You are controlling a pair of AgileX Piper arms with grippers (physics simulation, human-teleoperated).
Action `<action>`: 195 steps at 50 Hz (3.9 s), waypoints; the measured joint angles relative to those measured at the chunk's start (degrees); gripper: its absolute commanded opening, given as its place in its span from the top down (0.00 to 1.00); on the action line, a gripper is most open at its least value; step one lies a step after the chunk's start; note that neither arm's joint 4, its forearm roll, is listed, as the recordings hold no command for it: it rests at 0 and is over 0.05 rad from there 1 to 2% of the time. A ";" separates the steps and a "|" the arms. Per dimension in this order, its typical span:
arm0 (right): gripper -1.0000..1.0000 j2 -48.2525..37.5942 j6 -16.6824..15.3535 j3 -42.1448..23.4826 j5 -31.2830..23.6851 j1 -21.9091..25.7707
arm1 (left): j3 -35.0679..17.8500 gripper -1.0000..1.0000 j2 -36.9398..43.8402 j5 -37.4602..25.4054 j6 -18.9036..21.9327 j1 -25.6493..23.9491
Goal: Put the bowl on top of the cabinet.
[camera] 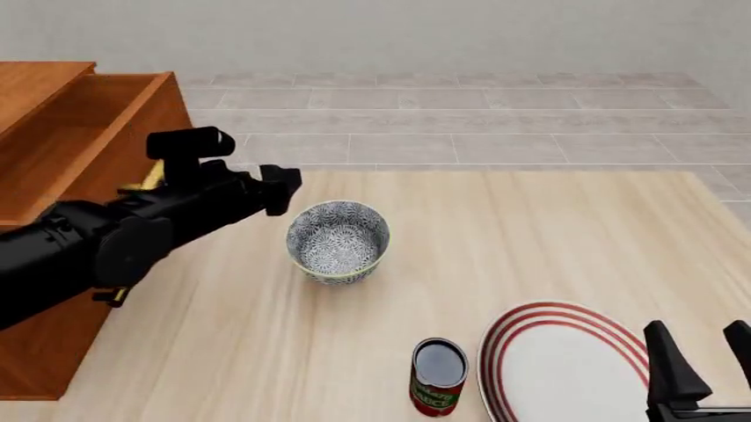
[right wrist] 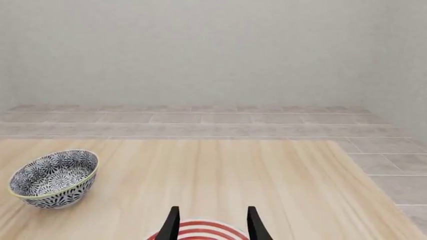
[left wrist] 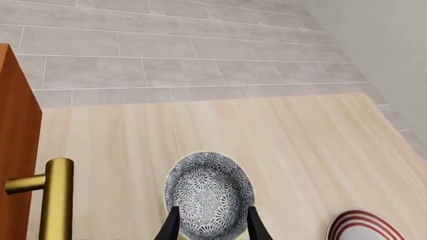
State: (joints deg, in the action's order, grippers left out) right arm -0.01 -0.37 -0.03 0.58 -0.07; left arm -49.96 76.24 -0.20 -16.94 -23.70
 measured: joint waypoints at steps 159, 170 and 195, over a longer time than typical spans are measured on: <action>0.00 0.00 0.27 0.01 -0.15 -0.38 | -7.69 0.00 23.42 9.46 -0.01 4.70; 0.00 0.00 0.25 0.02 -0.15 -0.36 | -8.18 0.00 24.27 9.53 0.00 4.98; 0.00 0.00 0.18 0.01 -0.18 -0.36 | -9.17 0.00 26.99 10.38 -0.24 5.57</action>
State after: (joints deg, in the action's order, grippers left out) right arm -0.02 -0.19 -0.03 0.39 -0.44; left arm -59.13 103.23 10.18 -17.18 -18.12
